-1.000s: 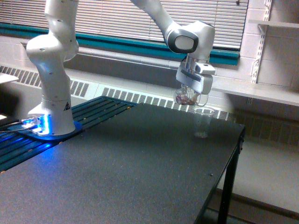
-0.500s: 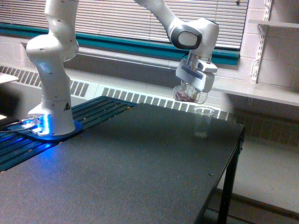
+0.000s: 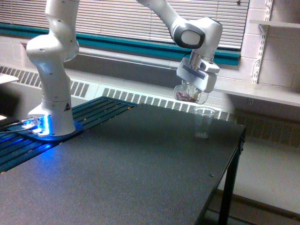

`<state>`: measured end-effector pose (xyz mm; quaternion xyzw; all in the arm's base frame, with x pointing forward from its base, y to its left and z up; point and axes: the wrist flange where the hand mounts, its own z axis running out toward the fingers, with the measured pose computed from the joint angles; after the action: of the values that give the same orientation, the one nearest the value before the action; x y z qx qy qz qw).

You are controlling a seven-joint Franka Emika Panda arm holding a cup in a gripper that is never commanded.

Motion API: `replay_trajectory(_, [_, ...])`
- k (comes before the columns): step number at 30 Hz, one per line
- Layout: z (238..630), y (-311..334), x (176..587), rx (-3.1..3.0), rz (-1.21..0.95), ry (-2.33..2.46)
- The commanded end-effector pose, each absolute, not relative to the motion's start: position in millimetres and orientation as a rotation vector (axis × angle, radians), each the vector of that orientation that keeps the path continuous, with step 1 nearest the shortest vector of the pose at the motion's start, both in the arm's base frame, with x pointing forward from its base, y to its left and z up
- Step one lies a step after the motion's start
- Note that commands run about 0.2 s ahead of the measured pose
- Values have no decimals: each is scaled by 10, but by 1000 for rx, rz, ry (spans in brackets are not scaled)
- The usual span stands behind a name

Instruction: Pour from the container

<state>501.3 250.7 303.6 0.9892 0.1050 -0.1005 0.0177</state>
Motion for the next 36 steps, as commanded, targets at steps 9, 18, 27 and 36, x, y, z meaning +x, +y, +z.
replay_trajectory(9, [3037,2475,5083,3047,-374,360])
replay_trajectory(18, [3014,2436,5189,3020,-381,333])
replay_trajectory(27, [3014,2484,5217,3002,-428,374])
replay_trajectory(36, [3027,2546,5249,3000,-432,406])
